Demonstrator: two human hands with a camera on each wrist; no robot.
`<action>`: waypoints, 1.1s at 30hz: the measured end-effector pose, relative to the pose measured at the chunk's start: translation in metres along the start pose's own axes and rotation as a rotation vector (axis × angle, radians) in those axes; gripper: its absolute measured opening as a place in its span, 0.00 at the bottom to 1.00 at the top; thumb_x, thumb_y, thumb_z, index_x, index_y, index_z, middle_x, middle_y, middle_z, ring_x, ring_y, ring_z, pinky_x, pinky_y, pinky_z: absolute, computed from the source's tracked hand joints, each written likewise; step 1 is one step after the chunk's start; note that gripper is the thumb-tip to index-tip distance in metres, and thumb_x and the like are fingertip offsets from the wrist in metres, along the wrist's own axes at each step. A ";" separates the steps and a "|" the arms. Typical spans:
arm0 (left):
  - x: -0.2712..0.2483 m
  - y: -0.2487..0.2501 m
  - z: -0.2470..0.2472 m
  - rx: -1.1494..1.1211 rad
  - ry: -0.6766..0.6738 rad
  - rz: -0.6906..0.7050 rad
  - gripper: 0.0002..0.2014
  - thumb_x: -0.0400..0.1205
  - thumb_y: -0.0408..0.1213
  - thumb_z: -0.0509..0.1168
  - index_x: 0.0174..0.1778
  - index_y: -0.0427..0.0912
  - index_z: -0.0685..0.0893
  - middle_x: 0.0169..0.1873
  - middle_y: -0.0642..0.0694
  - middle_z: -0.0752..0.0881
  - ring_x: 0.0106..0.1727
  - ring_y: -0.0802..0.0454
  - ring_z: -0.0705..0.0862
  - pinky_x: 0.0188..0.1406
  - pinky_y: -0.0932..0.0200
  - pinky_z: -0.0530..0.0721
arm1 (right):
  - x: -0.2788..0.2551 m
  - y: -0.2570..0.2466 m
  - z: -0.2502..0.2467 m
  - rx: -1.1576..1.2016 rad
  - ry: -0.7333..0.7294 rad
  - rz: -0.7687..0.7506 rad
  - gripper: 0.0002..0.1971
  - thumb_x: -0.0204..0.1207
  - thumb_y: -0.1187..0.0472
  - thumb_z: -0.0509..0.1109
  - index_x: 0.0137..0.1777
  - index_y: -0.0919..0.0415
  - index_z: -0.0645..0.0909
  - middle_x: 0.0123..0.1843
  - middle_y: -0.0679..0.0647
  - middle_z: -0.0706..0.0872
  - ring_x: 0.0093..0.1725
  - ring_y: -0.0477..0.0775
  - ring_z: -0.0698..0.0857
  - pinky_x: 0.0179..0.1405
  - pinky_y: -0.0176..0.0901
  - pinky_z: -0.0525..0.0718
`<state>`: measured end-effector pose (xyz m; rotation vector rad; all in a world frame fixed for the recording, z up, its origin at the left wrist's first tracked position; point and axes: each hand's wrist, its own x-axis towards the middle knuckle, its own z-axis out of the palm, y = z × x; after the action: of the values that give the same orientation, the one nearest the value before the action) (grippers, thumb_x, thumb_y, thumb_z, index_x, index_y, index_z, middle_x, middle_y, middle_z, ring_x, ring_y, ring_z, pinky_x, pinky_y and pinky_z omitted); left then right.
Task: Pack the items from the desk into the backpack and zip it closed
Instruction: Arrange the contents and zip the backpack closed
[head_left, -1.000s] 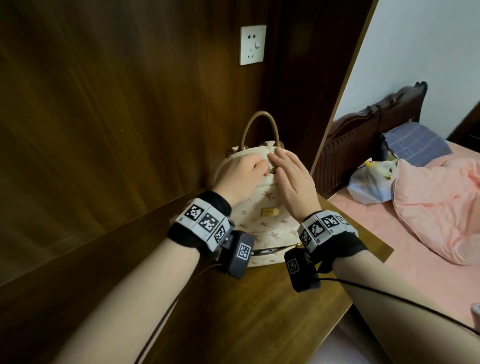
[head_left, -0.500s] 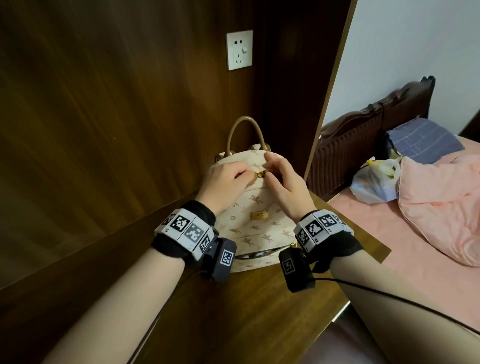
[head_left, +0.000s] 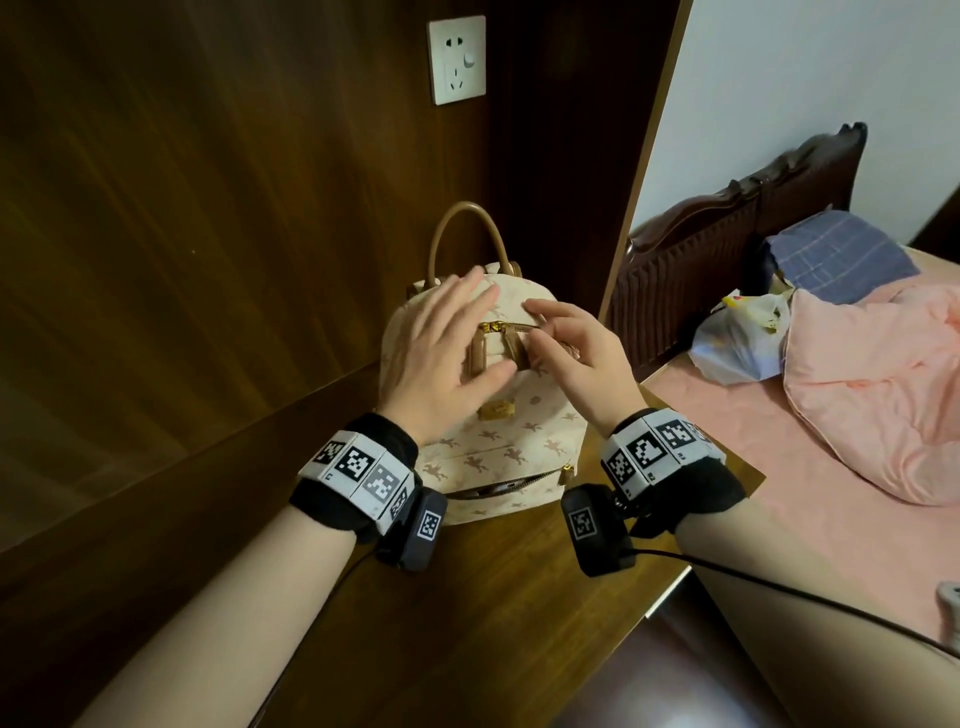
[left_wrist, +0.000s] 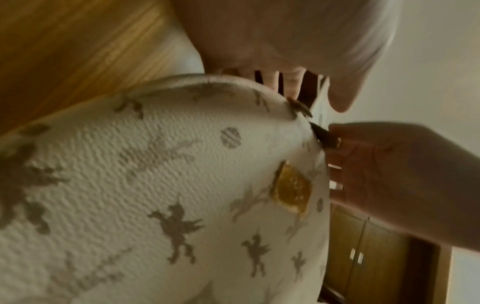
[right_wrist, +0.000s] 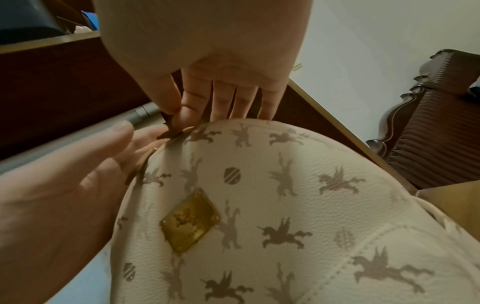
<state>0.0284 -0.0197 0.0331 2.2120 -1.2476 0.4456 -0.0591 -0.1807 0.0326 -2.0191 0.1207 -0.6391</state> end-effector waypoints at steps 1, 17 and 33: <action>-0.001 0.001 0.003 0.073 -0.052 0.041 0.34 0.76 0.59 0.56 0.79 0.52 0.64 0.81 0.51 0.60 0.82 0.50 0.55 0.74 0.30 0.57 | -0.001 0.001 0.000 -0.011 0.003 0.005 0.13 0.79 0.62 0.68 0.32 0.56 0.84 0.61 0.43 0.82 0.63 0.40 0.79 0.67 0.39 0.73; -0.037 -0.033 0.019 0.157 -0.005 0.116 0.48 0.70 0.62 0.67 0.80 0.43 0.55 0.81 0.44 0.57 0.82 0.46 0.53 0.78 0.33 0.56 | -0.061 0.068 0.000 -0.276 0.165 0.350 0.07 0.68 0.53 0.60 0.45 0.53 0.74 0.47 0.51 0.78 0.48 0.51 0.78 0.43 0.42 0.74; -0.078 -0.052 0.044 -0.166 0.131 -0.108 0.58 0.60 0.50 0.82 0.78 0.41 0.51 0.81 0.39 0.48 0.83 0.36 0.48 0.79 0.33 0.55 | -0.088 0.076 0.027 -0.513 -0.279 0.694 0.11 0.81 0.54 0.58 0.49 0.56 0.81 0.46 0.53 0.88 0.42 0.52 0.84 0.37 0.41 0.79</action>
<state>0.0337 0.0268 -0.0589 2.0633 -1.0520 0.4210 -0.1080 -0.1690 -0.0752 -2.3209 0.8439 0.1343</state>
